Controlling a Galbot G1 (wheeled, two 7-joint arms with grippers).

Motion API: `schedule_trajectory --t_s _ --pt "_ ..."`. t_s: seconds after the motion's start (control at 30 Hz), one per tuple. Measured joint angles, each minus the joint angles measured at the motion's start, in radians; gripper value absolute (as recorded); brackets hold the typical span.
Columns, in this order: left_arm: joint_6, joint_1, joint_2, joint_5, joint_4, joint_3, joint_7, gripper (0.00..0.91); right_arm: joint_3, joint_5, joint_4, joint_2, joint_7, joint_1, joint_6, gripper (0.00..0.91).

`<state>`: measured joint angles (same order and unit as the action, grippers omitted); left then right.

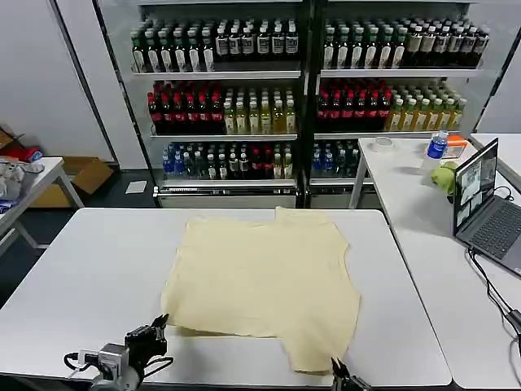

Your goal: Fold and organize the clothes.

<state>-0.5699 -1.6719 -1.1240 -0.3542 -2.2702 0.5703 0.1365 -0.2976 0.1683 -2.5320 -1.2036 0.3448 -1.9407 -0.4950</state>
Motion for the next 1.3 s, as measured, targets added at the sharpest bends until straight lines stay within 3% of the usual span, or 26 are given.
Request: schedule_trajectory --t_s 0.27,0.6,0.9,1.3 --pt "0.011 -0.030 0.012 -0.010 -0.051 0.028 -0.005 0.010 -0.065 0.047 -0.014 0.040 -0.017 0.048 0.000 0.000" --pt "0.025 0.028 0.038 -0.020 -0.011 -0.002 -0.019 0.010 -0.080 0.128 0.075 0.123 -0.032 0.240 0.013 0.000" --pt "0.030 0.133 0.062 -0.043 0.089 -0.044 -0.029 0.010 -0.051 0.187 0.189 0.179 -0.037 0.431 0.006 0.000" --pt "0.032 0.312 0.095 -0.053 0.236 -0.120 -0.033 0.010 0.021 0.205 0.343 0.186 -0.051 0.640 -0.016 0.000"
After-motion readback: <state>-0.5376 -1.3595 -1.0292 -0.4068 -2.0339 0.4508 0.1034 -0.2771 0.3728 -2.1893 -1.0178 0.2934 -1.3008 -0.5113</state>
